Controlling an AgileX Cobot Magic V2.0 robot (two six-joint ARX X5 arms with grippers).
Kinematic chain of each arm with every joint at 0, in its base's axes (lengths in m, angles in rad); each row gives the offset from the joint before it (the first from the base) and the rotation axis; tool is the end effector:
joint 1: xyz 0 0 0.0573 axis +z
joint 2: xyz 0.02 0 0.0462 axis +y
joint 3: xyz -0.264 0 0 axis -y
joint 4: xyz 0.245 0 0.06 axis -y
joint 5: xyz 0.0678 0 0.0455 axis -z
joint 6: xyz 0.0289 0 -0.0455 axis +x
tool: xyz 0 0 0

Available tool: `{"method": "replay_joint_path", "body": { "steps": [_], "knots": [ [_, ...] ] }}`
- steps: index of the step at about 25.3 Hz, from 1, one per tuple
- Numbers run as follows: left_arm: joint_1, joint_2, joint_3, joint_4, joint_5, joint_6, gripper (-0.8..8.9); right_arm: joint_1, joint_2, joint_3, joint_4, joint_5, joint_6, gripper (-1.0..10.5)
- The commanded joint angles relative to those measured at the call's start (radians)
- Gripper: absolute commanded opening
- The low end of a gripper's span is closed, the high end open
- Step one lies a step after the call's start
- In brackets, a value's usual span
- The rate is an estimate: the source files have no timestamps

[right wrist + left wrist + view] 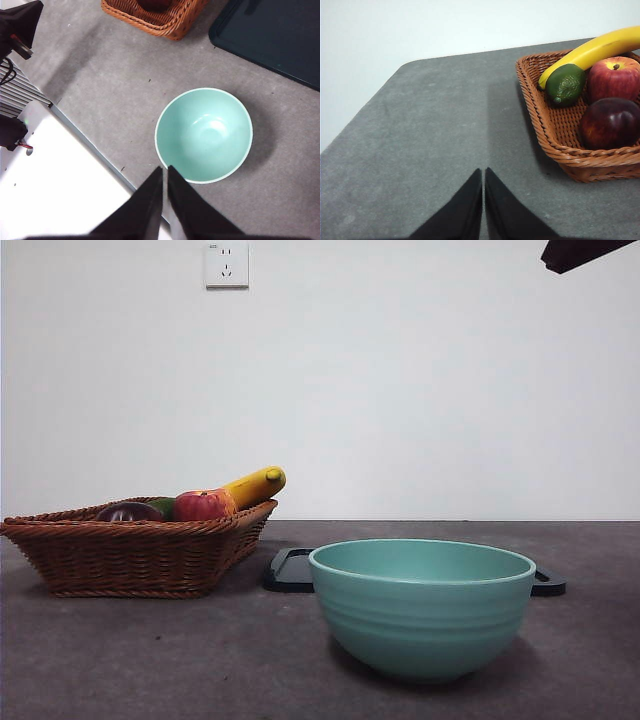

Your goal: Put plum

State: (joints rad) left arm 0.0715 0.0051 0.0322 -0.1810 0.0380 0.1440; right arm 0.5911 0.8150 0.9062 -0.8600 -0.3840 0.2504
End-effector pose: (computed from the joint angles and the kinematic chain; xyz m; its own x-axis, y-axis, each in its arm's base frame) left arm 0.0947 0.0057 0.1566 0.9877 0.0326 -0.1532 -0.0116 0.9906 0.1360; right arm 0.1147 0.0900 0.3119 0.3446 0.6824 -0.6446 -0.5741 0.6965 0.4304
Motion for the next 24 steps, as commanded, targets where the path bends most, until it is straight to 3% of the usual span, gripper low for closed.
{"method": "replay_joint_path", "body": {
  "steps": [1, 21, 24],
  "knots": [
    [0.001, -0.002, -0.021, -0.007, 0.0, -0.006, 0.08, 0.009, 0.006, 0.016, 0.007, -0.002, -0.012, 0.1],
    [0.001, -0.002, -0.021, -0.007, 0.0, -0.006, 0.08, 0.009, 0.006, 0.016, 0.007, -0.002, -0.011, 0.1],
    [0.001, -0.002, -0.021, -0.006, 0.001, -0.006, 0.08, 0.008, 0.005, 0.016, 0.009, 0.01, -0.055, 0.1]
  ]
}}
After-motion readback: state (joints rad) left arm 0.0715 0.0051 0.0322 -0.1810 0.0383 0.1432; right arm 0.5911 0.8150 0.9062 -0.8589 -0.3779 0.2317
